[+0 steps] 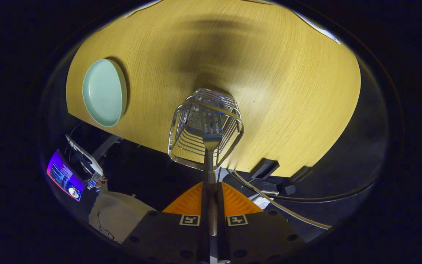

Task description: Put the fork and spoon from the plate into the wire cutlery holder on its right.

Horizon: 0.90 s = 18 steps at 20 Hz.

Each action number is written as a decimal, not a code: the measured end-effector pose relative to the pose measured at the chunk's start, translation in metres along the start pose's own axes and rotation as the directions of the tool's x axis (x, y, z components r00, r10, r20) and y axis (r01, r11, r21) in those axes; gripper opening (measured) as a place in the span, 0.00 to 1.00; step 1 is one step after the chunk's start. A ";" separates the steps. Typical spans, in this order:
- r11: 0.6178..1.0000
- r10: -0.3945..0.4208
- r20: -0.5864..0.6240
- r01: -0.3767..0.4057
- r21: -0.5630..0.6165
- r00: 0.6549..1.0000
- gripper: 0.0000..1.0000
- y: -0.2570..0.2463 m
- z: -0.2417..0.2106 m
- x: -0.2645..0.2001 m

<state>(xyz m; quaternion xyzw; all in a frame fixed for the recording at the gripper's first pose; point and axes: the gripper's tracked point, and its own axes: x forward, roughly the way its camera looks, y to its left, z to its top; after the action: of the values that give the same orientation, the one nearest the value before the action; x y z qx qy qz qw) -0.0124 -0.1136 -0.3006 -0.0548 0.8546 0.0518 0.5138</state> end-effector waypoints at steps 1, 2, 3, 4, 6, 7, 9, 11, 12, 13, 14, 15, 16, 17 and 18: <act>1.000 0.006 0.002 -0.006 0.007 1.000 0.14 0.000 0.001 0.000; 1.000 0.012 0.010 -0.012 0.011 1.000 0.16 0.001 0.001 0.001; 1.000 0.024 0.014 -0.024 0.008 1.000 0.20 0.002 -0.001 0.000; 1.000 0.030 0.025 -0.030 0.008 0.999 0.27 0.003 -0.001 0.000; 0.999 0.040 0.040 -0.040 -0.002 0.998 0.33 0.003 -0.005 -0.002; 0.999 0.039 0.046 -0.039 -0.010 0.998 0.40 0.002 -0.008 -0.003; 0.998 0.056 0.075 -0.055 -0.011 0.996 0.55 0.002 -0.014 -0.008; 0.997 0.071 0.125 -0.072 0.001 0.990 0.84 -0.003 -0.020 -0.013; 0.996 0.082 0.155 -0.085 0.014 0.985 0.99 -0.002 -0.021 -0.016; 0.995 0.088 0.188 -0.094 0.026 0.978 0.98 -0.004 -0.022 -0.022; 0.993 0.102 0.223 -0.111 0.029 0.970 0.99 -0.004 -0.025 -0.027; 0.991 0.119 0.265 -0.131 0.030 0.957 0.99 -0.004 -0.027 -0.036; 0.989 0.131 0.299 -0.147 0.032 0.945 0.99 -0.001 -0.027 -0.044; 0.985 0.148 0.346 -0.170 0.034 0.927 0.99 0.001 -0.028 -0.053; 0.980 0.166 0.397 -0.196 0.036 0.903 1.00 0.004 -0.030 -0.063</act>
<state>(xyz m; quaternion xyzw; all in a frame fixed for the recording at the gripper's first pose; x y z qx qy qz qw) -0.0097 -0.1119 -0.2312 0.0557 0.7372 0.0773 0.6689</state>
